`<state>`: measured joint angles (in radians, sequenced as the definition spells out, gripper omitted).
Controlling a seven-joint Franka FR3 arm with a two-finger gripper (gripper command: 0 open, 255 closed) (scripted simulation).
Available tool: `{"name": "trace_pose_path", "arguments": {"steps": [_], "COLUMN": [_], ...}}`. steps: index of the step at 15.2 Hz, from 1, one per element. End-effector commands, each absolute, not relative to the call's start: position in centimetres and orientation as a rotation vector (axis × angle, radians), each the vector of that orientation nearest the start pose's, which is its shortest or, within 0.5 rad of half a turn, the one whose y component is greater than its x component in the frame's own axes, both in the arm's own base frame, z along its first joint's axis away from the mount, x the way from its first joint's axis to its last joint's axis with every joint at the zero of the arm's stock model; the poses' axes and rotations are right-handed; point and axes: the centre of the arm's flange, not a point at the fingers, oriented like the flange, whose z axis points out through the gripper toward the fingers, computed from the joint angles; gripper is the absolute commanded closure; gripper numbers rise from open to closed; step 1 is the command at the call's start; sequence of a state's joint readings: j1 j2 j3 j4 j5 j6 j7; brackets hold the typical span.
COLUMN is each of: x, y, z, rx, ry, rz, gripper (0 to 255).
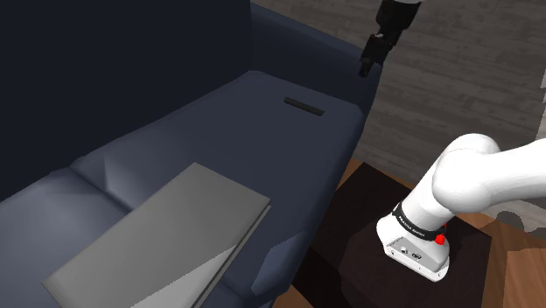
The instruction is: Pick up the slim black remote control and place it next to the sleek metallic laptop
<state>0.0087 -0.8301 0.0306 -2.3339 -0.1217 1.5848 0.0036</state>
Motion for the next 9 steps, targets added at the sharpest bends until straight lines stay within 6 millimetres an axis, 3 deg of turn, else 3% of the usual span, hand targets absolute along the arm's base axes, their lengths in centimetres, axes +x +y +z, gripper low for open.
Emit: {"name": "trace_pose_path", "arguments": {"steps": [1,9], "x": [29.7,36.8], "y": [0.2,-5.9], "z": [61.7,55.6], "rx": [-3.281,-3.223], "ry": [-0.038,-0.094], "rz": [-0.137,-0.094], "gripper": [0,0]}}
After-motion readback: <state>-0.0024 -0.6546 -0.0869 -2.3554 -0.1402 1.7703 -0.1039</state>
